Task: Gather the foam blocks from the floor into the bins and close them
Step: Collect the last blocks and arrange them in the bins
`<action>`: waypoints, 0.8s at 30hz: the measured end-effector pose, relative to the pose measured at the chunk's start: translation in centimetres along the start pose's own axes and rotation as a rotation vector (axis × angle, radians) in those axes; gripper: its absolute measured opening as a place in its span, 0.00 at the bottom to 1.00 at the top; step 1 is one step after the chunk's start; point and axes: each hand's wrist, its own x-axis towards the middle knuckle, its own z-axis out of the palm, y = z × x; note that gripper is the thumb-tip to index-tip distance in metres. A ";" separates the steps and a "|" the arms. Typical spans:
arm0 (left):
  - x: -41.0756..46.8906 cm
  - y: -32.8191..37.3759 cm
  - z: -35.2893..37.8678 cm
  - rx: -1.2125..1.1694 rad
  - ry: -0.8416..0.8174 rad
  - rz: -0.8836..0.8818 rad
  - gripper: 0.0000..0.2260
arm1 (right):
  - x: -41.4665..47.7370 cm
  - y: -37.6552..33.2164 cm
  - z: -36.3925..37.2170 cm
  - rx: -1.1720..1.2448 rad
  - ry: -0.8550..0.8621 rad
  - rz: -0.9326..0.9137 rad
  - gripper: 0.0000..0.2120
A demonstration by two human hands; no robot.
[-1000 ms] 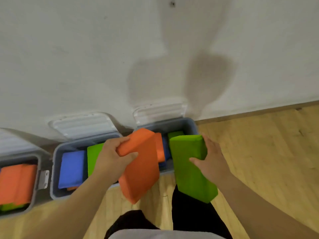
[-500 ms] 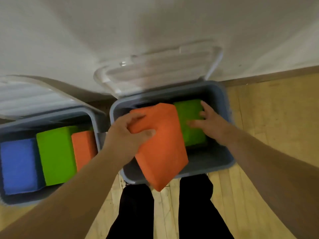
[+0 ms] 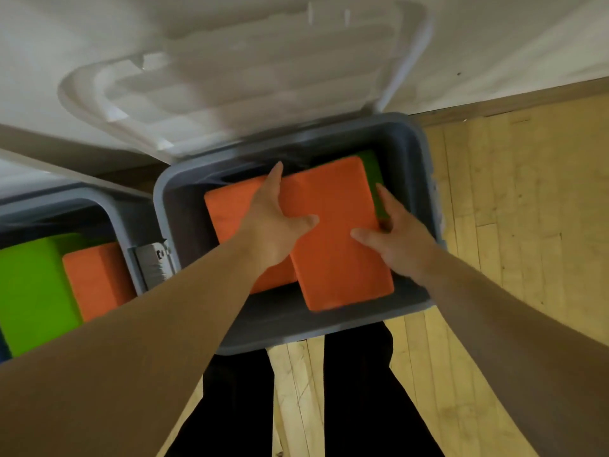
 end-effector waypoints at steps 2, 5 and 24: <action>0.5 0.1 0.5 0.089 -0.009 0.030 0.46 | 1.3 -0.7 -1.4 -0.115 0.086 0.028 0.47; -0.2 -0.2 0.9 0.250 -0.025 0.060 0.43 | 1.9 -1.3 -2.8 -0.303 0.196 0.067 0.48; -24.5 2.9 -8.7 1.094 0.041 0.290 0.40 | -28.0 -5.8 7.6 -0.457 0.427 0.172 0.48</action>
